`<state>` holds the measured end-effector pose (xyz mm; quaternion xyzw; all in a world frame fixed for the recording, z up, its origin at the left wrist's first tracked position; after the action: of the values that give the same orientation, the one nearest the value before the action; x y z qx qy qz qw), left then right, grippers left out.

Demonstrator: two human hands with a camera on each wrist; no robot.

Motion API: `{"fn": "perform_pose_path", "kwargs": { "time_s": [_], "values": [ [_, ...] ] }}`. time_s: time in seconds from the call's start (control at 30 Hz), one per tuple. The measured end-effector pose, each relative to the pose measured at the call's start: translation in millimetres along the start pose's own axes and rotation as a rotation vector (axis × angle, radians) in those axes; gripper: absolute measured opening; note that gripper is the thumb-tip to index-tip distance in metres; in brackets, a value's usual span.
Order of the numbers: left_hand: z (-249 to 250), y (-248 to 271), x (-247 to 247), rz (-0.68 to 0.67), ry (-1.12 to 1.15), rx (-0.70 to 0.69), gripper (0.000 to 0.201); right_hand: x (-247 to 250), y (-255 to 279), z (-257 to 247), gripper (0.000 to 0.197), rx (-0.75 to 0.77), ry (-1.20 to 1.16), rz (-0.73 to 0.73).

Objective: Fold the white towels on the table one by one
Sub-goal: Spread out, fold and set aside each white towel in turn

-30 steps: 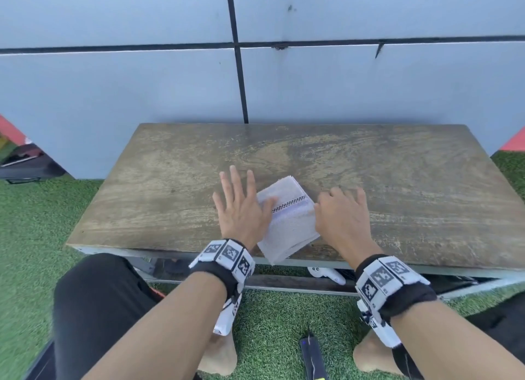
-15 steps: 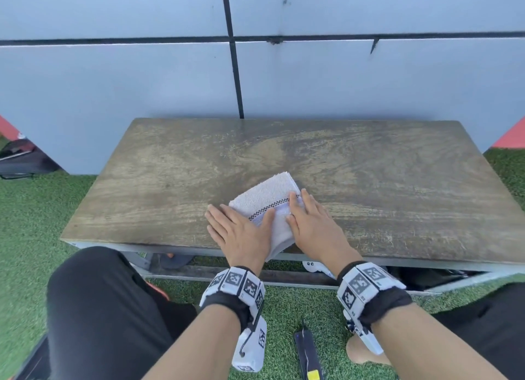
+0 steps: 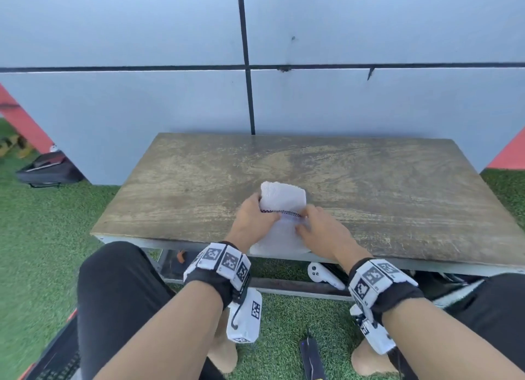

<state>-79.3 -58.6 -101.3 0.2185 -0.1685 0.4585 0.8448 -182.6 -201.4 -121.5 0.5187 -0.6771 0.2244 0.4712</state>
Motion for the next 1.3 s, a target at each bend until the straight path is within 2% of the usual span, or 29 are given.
{"fn": "perform_pose_path", "kwargs": {
  "time_s": [0.13, 0.23, 0.3, 0.43, 0.57, 0.67, 0.77, 0.83, 0.9, 1.07, 1.13, 1.23, 1.3],
  "values": [
    [22.7, 19.4, 24.3, -0.051, 0.090, -0.117, 0.035, 16.5, 10.2, -6.5, 0.037, -0.053, -0.406, 0.035],
    [41.5, 33.6, 47.2, -0.087, 0.089, -0.198, 0.040, 33.6, 17.7, -24.9, 0.029, -0.018, -0.662, 0.048],
    [50.8, 43.3, 65.6, -0.072, 0.127, -0.225, 0.036, 44.1, 19.6, -37.8, 0.025, -0.021, -0.814, 0.037],
    [67.2, 75.6, 113.0, 0.003, 0.260, -0.280, 0.033, 63.4, 14.5, -80.6, 0.024, 0.053, -0.956, -0.047],
    [63.6, 109.6, 181.7, 0.200, 0.324, -0.312, 0.045, 78.3, 2.3, -161.4, 0.028, 0.231, -1.065, -0.120],
    [45.7, 133.5, 237.3, 0.373, 0.330, -0.296, 0.043, 76.3, -8.6, -231.6, 0.029, 0.358, -1.030, -0.188],
    [15.9, 150.0, 286.2, 0.501, 0.317, -0.201, 0.045, 68.9, -16.5, -290.6, 0.023, 0.464, -0.908, -0.226],
    [-9.8, 155.8, 311.1, 0.519, 0.299, -0.122, 0.046, 58.3, -23.1, -321.3, 0.025, 0.506, -0.807, -0.252],
    [-42.0, 157.2, 327.9, 0.509, 0.326, -0.057, 0.031, 39.0, -32.5, -347.3, 0.027, 0.555, -0.701, -0.300],
    [-137.7, 149.7, 344.2, 0.537, 0.356, 0.107, 0.032, -40.0, -58.9, -391.8, 0.034, 0.630, -0.440, -0.422],
    [-181.4, 144.7, 345.0, 0.571, 0.365, 0.177, 0.031, -81.1, -70.4, -401.1, 0.033, 0.640, -0.369, -0.473],
    [-247.4, 142.5, 334.1, 0.609, 0.421, 0.272, 0.031, -145.5, -89.2, -403.0, 0.043, 0.652, -0.297, -0.562],
    [-293.1, 144.3, 322.5, 0.625, 0.471, 0.350, 0.032, -186.5, -93.3, -402.4, 0.031, 0.662, -0.240, -0.607]
  ]
}}
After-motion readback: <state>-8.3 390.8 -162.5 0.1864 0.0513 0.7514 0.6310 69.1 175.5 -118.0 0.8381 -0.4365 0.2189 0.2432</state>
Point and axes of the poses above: each hand's wrist, its own y-axis away from the middle knuckle, its own x-axis out of the back of the hand, z = x × y, the point moved 3 cm from there along -y, towards the middle knuckle
